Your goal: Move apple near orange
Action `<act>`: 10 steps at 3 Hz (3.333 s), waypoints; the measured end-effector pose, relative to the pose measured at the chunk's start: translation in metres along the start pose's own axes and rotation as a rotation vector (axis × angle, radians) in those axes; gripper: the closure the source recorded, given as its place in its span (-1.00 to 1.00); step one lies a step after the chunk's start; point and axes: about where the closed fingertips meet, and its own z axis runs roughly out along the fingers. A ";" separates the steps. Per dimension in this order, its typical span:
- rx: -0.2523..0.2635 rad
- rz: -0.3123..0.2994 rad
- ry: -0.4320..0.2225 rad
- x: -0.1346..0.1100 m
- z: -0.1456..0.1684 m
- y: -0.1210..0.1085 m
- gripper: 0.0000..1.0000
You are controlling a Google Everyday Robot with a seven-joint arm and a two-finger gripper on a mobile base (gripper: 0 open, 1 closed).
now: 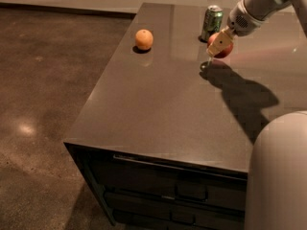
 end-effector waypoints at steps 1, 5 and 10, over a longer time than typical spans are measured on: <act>-0.017 -0.068 -0.022 -0.039 0.010 0.014 1.00; -0.103 -0.275 -0.037 -0.131 0.114 0.056 0.51; -0.116 -0.281 -0.032 -0.128 0.134 0.056 -1.00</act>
Offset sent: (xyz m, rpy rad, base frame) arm 0.0635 0.1212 0.0123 -0.0103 -0.0538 0.2070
